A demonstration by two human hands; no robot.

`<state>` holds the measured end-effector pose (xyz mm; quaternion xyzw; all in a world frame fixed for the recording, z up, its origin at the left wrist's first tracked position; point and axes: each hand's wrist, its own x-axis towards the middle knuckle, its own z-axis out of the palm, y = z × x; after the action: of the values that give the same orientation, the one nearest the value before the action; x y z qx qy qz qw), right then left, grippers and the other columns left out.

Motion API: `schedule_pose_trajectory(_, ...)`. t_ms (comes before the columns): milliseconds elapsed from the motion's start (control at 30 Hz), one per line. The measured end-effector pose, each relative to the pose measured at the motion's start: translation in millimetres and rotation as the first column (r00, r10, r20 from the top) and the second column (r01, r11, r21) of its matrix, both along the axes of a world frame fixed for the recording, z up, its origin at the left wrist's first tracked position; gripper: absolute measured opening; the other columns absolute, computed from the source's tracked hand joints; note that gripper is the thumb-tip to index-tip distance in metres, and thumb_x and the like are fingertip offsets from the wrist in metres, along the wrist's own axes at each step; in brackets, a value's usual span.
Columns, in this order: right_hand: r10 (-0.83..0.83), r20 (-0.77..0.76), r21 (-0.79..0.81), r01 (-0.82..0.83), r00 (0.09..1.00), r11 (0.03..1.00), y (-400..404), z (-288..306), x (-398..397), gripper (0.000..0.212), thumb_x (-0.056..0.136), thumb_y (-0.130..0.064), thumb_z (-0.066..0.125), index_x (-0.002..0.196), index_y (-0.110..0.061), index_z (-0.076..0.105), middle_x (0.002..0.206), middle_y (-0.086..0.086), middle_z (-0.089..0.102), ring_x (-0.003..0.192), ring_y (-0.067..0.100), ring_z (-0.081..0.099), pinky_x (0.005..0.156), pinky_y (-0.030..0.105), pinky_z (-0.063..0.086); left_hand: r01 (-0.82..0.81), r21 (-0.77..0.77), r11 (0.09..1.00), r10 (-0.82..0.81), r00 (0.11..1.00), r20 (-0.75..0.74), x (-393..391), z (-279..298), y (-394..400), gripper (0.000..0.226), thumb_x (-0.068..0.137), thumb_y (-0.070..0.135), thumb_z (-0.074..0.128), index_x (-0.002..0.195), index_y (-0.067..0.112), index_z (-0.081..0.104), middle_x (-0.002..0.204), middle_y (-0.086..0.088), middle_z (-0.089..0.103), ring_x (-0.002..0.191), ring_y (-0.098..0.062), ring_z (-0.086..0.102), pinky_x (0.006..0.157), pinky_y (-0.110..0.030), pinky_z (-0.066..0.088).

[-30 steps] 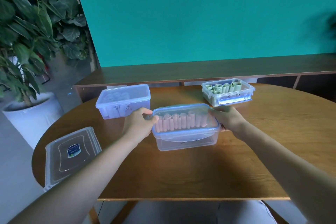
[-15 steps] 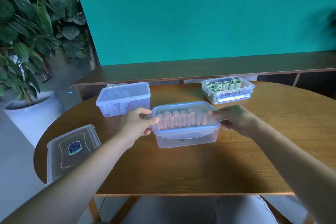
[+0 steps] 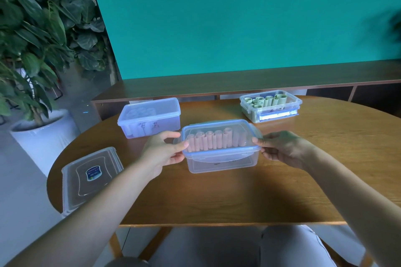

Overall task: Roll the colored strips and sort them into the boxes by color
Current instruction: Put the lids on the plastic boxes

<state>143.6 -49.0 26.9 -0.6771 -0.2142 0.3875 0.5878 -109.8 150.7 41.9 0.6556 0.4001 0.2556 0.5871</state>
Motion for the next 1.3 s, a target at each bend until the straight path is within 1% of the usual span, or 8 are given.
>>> schedule_pose_trajectory(100,0.016,-0.021,0.004,-0.016,1.000,1.000,-2.0,3.2,-0.9,0.057,0.076,-0.012,0.084,0.121,0.014,0.062,0.084,0.014,0.066,0.068,0.017,0.061,0.053,0.022,0.055,0.013,-0.045,0.999,-0.013,1.000,-0.008,-1.0,6.2,-2.4,0.046,0.076,0.004,0.085,0.115,0.018,0.068,0.116,-0.011,0.064,0.092,-0.028,0.073,0.063,-0.027,0.060)
schedule_pose_trajectory(267,-0.010,0.005,-0.048,0.011,1.000,0.999,-2.7,6.9,-2.7,0.038,0.075,-0.008,0.086,0.107,0.004,0.069,0.091,0.018,0.069,0.073,0.021,0.065,0.061,0.028,0.059,-0.010,0.138,0.990,0.027,0.993,-0.119,-0.9,9.2,-7.6,0.048,0.072,0.014,0.090,0.114,0.021,0.069,0.097,-0.010,0.070,0.071,-0.018,0.075,0.058,-0.022,0.057)
schedule_pose_trajectory(367,-0.013,0.036,-0.095,0.016,0.999,0.995,-3.6,10.4,-3.0,0.038,0.075,-0.008,0.086,0.107,0.001,0.069,0.097,0.019,0.073,0.078,0.024,0.068,0.067,0.031,0.059,0.003,0.129,0.992,0.017,0.988,-0.154,0.3,13.0,-10.3,0.050,0.072,0.016,0.091,0.116,0.020,0.068,0.093,-0.010,0.071,0.068,-0.017,0.074,0.055,-0.022,0.057)
schedule_pose_trajectory(533,-0.037,0.127,-0.140,0.055,0.991,0.989,-5.0,17.0,-5.4,0.030,0.081,-0.010,0.082,0.108,-0.005,0.069,0.097,0.016,0.078,0.076,0.022,0.074,0.060,0.031,0.056,0.024,0.128,0.991,0.000,0.983,-0.186,-0.8,18.6,-13.6,0.050,0.073,0.015,0.089,0.118,0.018,0.068,0.094,-0.011,0.071,0.065,-0.017,0.075,0.056,-0.023,0.057)
schedule_pose_trajectory(833,-0.046,0.241,-0.184,0.092,0.969,0.979,-4.8,18.5,-9.4,0.025,0.084,-0.020,0.080,0.104,-0.008,0.070,0.106,0.015,0.076,0.074,0.019,0.066,0.057,0.028,0.051,-0.018,0.203,0.979,0.050,0.987,-0.154,-3.0,17.0,-14.8,0.044,0.074,0.020,0.089,0.114,0.016,0.070,0.079,-0.009,0.074,0.058,-0.013,0.071,0.056,-0.023,0.058)
schedule_pose_trajectory(1033,-0.048,0.185,-0.116,0.070,0.981,0.991,-8.0,15.5,-12.8,0.026,0.085,-0.010,0.078,0.108,-0.007,0.067,0.098,0.016,0.074,0.076,0.021,0.066,0.059,0.030,0.054,-0.015,0.236,0.972,0.058,0.983,-0.174,-4.4,7.3,-18.8,0.042,0.074,0.024,0.090,0.110,0.022,0.069,0.074,-0.005,0.074,0.059,-0.015,0.073,0.056,-0.024,0.058)
schedule_pose_trajectory(1200,-0.063,0.079,-0.074,0.069,0.995,0.995,-8.3,13.7,-8.8,0.030,0.081,-0.003,0.081,0.108,0.000,0.068,0.094,0.017,0.077,0.079,0.024,0.072,0.076,0.037,0.060,0.032,0.174,0.984,-0.002,0.986,-0.165,-5.4,6.6,-16.2,0.044,0.075,0.020,0.089,0.114,0.018,0.067,0.084,-0.012,0.075,0.069,-0.019,0.076,0.058,-0.025,0.058)
schedule_pose_trajectory(1300,-0.026,0.020,-0.024,0.026,0.999,0.999,-11.7,13.7,-8.3,0.029,0.082,-0.001,0.079,0.108,0.001,0.067,0.090,0.016,0.076,0.075,0.022,0.071,0.070,0.032,0.063,0.043,0.147,0.988,-0.021,0.988,-0.151,-5.2,6.7,-17.2,0.044,0.077,0.015,0.087,0.116,0.015,0.066,0.089,-0.015,0.074,0.070,-0.021,0.076,0.058,-0.025,0.058)
